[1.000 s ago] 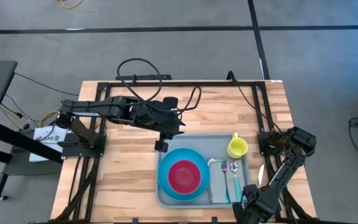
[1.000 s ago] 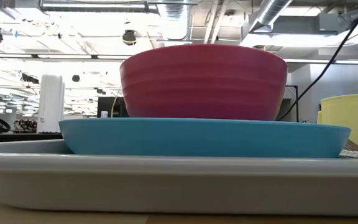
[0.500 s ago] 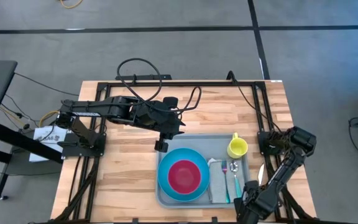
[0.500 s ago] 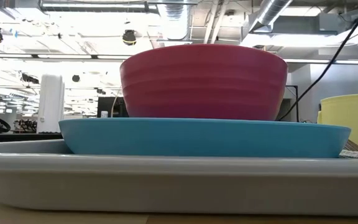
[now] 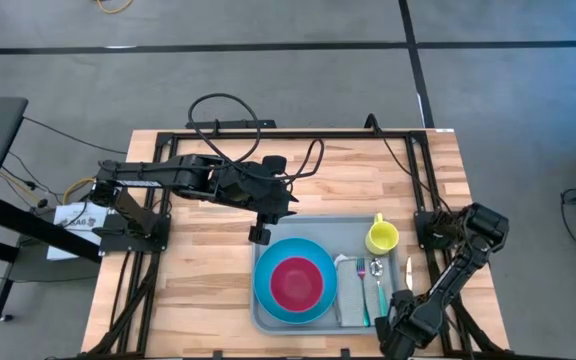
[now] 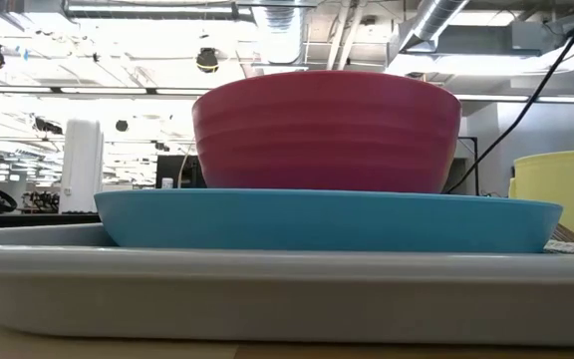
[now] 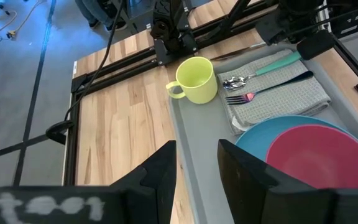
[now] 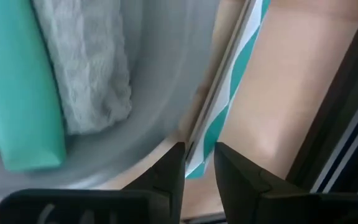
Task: Set up tray
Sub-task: Put the blue knife to the left of the purple fork on the gray table napkin
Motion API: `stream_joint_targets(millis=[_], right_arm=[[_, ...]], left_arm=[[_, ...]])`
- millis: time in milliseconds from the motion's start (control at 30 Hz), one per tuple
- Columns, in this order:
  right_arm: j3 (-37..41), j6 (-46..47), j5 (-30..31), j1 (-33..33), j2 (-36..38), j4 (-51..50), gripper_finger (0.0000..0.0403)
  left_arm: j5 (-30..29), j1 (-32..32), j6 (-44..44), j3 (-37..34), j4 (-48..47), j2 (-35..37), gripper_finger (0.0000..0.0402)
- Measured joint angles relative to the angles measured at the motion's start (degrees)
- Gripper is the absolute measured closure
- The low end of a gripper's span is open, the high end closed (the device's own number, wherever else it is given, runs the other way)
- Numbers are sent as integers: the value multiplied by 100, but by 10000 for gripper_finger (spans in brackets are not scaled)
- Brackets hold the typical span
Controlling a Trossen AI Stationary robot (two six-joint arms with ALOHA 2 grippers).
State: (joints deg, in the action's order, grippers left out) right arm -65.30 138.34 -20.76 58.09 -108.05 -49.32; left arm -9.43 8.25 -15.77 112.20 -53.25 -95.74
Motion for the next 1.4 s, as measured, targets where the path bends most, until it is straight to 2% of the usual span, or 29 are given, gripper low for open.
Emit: stream_joint_targets(millis=[267,467,700,867,967,1300,1400], right_arm=[[0,-26,-152,39,-4,63,325],[0,68,92,-47,-4,-210,325],[-38,-51,-395,-73,-288,-214,326],[-59,-52,-458,-115,-491,-288,326],[-51,-16,-336,-210,-475,-305,326],[-90,232,634,-778,-445,-531,326],[-90,219,718,-889,-441,-529,326]], left_arm=[[0,1,20,0,0,0,294],[0,0,14,0,0,0,294],[2,1,9,0,0,0,294],[0,0,36,0,2,0,294],[0,0,18,0,2,0,294],[0,0,4,0,0,0,294],[0,0,30,0,2,0,294]])
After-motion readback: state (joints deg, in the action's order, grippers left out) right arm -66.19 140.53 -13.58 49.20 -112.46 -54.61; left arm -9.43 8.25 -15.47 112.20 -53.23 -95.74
